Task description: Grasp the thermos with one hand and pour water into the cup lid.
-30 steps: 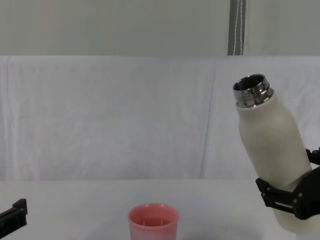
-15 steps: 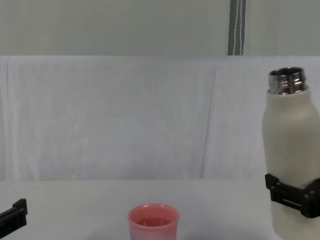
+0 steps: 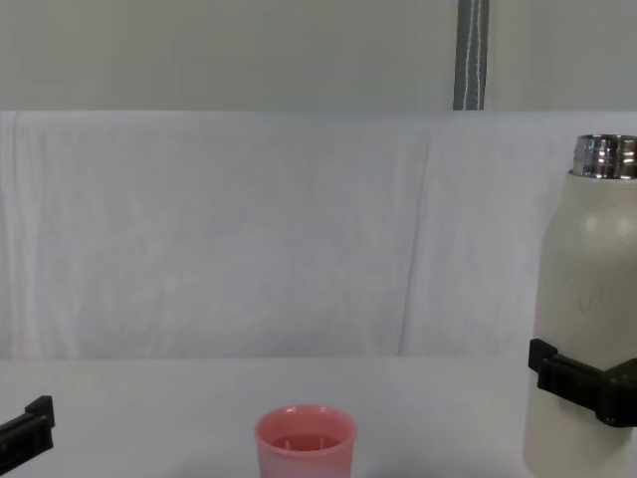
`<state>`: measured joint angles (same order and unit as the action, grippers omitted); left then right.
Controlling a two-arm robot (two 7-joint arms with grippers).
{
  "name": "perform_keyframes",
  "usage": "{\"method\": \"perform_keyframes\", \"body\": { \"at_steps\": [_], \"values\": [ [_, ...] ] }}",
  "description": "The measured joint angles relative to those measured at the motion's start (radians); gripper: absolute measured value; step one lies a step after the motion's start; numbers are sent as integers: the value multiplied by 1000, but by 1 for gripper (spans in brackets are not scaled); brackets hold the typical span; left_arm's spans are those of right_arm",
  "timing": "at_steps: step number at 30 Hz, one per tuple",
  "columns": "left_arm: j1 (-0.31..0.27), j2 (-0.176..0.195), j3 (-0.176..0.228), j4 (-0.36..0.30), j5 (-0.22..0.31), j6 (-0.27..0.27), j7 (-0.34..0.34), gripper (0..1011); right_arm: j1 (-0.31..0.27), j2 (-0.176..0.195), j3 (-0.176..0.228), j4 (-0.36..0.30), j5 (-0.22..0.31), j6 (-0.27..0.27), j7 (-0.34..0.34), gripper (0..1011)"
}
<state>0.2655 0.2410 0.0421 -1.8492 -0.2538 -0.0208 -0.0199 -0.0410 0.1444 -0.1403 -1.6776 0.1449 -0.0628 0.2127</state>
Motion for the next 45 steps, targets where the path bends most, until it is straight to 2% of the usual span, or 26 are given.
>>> {"method": "perform_keyframes", "body": {
  "at_steps": [10,23,45],
  "values": [
    [0,0,0,0,0,0,0,1001,1,5,-8,6,54,30,2,950],
    [0,0,0,0,0,0,0,1001,12,29,-26,12,69,59,-1,950],
    [0,0,0,0,0,0,0,1001,60,31,-34,81,84,44,-8,950]
  ]
}}
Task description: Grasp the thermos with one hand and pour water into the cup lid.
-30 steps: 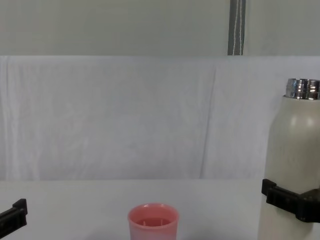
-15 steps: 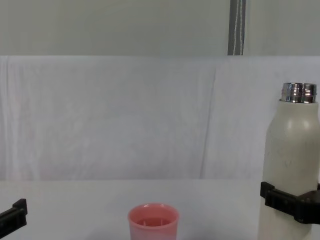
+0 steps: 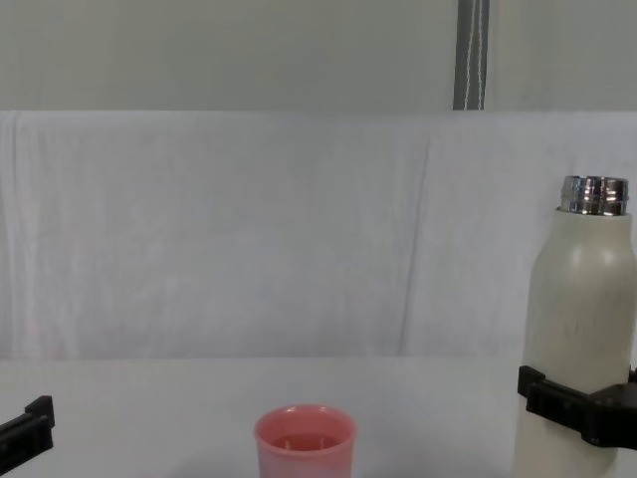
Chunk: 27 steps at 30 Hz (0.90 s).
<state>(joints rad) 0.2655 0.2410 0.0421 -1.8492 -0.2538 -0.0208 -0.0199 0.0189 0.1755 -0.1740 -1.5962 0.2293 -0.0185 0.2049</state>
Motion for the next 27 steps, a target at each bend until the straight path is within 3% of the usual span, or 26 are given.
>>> {"method": "perform_keyframes", "body": {
  "at_steps": [27],
  "values": [
    [0,0,0,0,0,0,0,1001,34,-9,-7,57,27,-5,2,950]
  ]
}}
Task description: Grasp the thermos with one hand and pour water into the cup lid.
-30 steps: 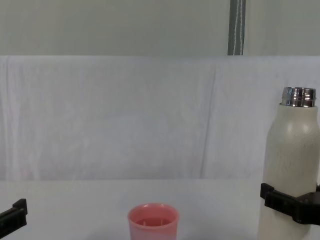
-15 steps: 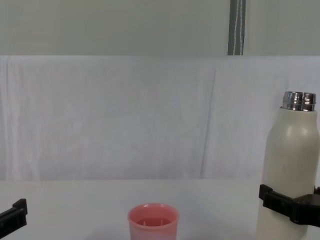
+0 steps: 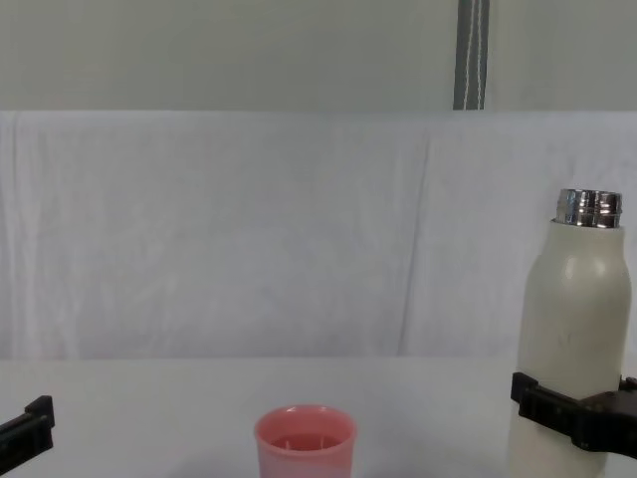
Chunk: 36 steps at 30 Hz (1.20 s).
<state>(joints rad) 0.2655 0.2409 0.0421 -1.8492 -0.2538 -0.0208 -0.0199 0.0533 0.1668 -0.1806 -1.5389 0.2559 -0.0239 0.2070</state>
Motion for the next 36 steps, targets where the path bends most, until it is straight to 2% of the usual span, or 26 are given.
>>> {"method": "perform_keyframes", "body": {
  "at_steps": [36],
  "values": [
    [0,0,0,0,0,0,0,1001,17,11,-18,22,-32,-12,8,950]
  ]
}}
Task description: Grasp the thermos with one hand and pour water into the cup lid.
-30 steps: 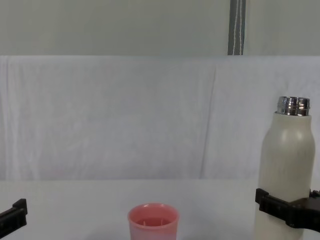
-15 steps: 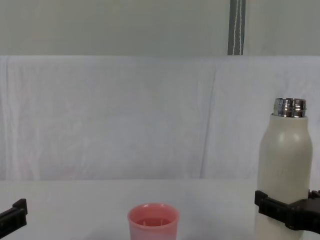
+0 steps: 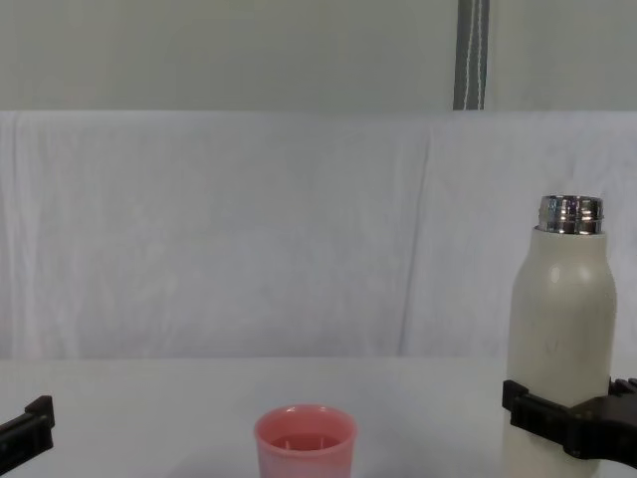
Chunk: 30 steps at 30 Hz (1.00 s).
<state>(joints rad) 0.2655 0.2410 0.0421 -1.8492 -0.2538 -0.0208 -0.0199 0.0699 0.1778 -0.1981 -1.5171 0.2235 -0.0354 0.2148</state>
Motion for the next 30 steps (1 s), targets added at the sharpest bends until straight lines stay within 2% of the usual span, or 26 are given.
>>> {"method": "perform_keyframes", "body": {
  "at_steps": [30],
  "values": [
    [0,0,0,0,0,0,0,1001,-1,-2,-3,3,-1,10,1,950]
  ]
}}
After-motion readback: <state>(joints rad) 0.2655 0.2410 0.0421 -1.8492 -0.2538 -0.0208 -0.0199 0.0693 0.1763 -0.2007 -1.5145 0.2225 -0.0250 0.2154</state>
